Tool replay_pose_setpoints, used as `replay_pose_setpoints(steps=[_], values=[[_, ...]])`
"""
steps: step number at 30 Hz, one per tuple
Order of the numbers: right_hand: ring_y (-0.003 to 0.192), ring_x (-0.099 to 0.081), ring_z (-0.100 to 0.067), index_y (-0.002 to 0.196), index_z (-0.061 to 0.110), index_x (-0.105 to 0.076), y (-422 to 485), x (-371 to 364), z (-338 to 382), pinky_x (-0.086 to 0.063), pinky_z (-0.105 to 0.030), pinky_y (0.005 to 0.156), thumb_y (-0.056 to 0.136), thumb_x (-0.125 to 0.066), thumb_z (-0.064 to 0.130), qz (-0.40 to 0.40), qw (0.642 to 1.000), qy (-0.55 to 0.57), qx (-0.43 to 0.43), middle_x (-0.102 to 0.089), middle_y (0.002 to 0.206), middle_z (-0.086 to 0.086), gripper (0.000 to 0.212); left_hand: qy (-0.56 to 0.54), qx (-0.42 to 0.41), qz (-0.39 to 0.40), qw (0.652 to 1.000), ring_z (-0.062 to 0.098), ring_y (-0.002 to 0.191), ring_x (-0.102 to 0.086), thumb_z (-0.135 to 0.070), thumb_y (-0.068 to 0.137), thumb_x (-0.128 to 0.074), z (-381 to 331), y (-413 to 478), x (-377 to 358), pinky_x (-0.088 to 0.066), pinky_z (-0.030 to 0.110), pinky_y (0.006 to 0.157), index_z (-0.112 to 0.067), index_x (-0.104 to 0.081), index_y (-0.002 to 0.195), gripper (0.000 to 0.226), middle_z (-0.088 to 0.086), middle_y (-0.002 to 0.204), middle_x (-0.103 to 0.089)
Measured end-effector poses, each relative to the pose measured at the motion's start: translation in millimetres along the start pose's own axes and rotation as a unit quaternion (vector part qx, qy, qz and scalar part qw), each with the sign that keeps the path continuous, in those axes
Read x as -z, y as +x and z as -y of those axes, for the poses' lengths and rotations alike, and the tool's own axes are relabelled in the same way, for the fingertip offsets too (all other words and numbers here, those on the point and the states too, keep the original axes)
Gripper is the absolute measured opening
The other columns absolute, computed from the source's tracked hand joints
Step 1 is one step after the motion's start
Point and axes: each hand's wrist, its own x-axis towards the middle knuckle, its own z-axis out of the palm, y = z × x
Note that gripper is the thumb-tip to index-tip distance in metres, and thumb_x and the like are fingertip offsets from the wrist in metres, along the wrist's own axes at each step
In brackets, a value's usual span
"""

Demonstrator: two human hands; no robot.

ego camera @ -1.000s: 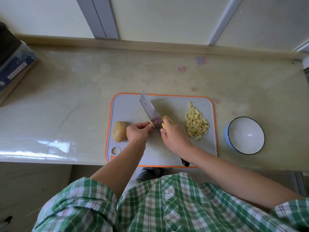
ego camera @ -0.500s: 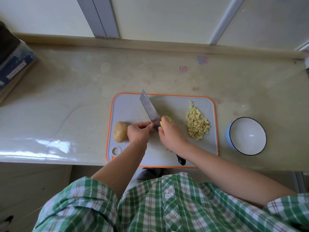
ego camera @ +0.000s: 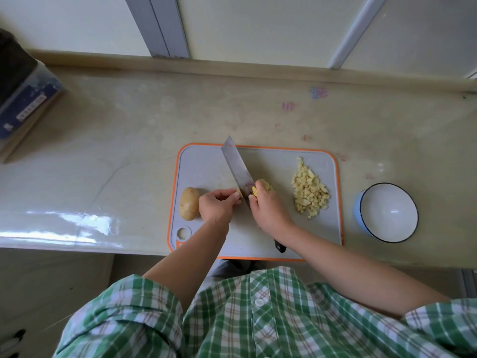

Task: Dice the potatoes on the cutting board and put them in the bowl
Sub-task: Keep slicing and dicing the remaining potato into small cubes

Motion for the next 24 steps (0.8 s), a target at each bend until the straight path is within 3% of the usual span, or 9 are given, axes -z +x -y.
replay_pose_setpoints(steps=[2, 7, 10, 17, 20, 24], values=[[0.077, -0.057, -0.037, 0.100, 0.006, -0.045, -1, 8, 1, -0.029, -0.034, 0.056, 0.098, -0.043, 0.015, -0.006, 1.000, 0.006, 0.003, -0.051, 0.083, -0.009, 0.009, -0.006, -0.001, -0.001, 1.000, 0.012, 0.062, -0.063, -0.001, 0.080, -0.075, 1, 0, 1, -0.052, 0.018, 0.062, -0.011, -0.069, 0.073, 0.013, 0.004, 0.068, -0.068], [0.061, -0.051, -0.033, 0.092, 0.013, -0.031, -10, 22, 4, -0.022, -0.032, 0.046, 0.099, -0.041, 0.015, 0.017, 0.999, -0.015, 0.035, -0.044, 0.077, -0.007, 0.012, -0.019, 0.003, -0.008, 1.000, 0.011, 0.063, -0.064, -0.003, 0.079, -0.076, 2, 0, -1, -0.052, 0.017, 0.061, -0.011, -0.070, 0.075, 0.011, 0.002, 0.071, -0.069], [0.058, -0.042, -0.027, 0.100, 0.008, -0.039, -13, 22, 5, -0.018, -0.026, 0.042, 0.099, -0.041, 0.016, 0.026, 0.998, -0.039, 0.035, -0.044, 0.074, -0.007, 0.008, -0.030, 0.005, -0.004, 1.000, 0.014, 0.065, -0.065, -0.001, 0.080, -0.075, 3, 1, -1, -0.055, 0.022, 0.068, -0.010, -0.069, 0.075, 0.011, 0.004, 0.071, -0.069], [0.059, -0.055, -0.035, 0.108, 0.004, -0.043, -19, 21, 3, -0.031, -0.031, 0.048, 0.099, -0.041, 0.016, 0.032, 0.998, -0.042, 0.038, -0.042, 0.065, -0.002, 0.015, -0.038, 0.003, -0.004, 0.999, 0.015, 0.064, -0.065, 0.001, 0.080, -0.074, 4, 2, -3, -0.056, 0.024, 0.071, -0.007, -0.070, 0.076, 0.009, 0.005, 0.072, -0.069], [0.054, -0.045, -0.028, 0.107, 0.004, -0.043, -18, 19, 2, -0.033, -0.034, 0.050, 0.100, -0.039, 0.016, 0.040, 0.998, -0.033, 0.033, -0.035, 0.061, 0.004, 0.014, -0.033, 0.002, -0.006, 0.999, 0.015, 0.064, -0.065, 0.001, 0.080, -0.073, 5, 3, -3, -0.056, 0.023, 0.069, -0.005, -0.071, 0.079, 0.006, 0.005, 0.072, -0.069], [0.058, -0.049, -0.033, 0.101, 0.005, -0.042, -15, 15, 4, -0.031, -0.034, 0.052, 0.099, -0.040, 0.014, 0.035, 0.998, -0.031, 0.032, -0.043, 0.066, -0.004, 0.010, -0.016, -0.001, -0.006, 1.000, 0.016, 0.067, -0.067, -0.001, 0.081, -0.073, 5, 3, -2, -0.056, 0.025, 0.070, -0.008, -0.071, 0.076, 0.009, 0.006, 0.074, -0.071]])
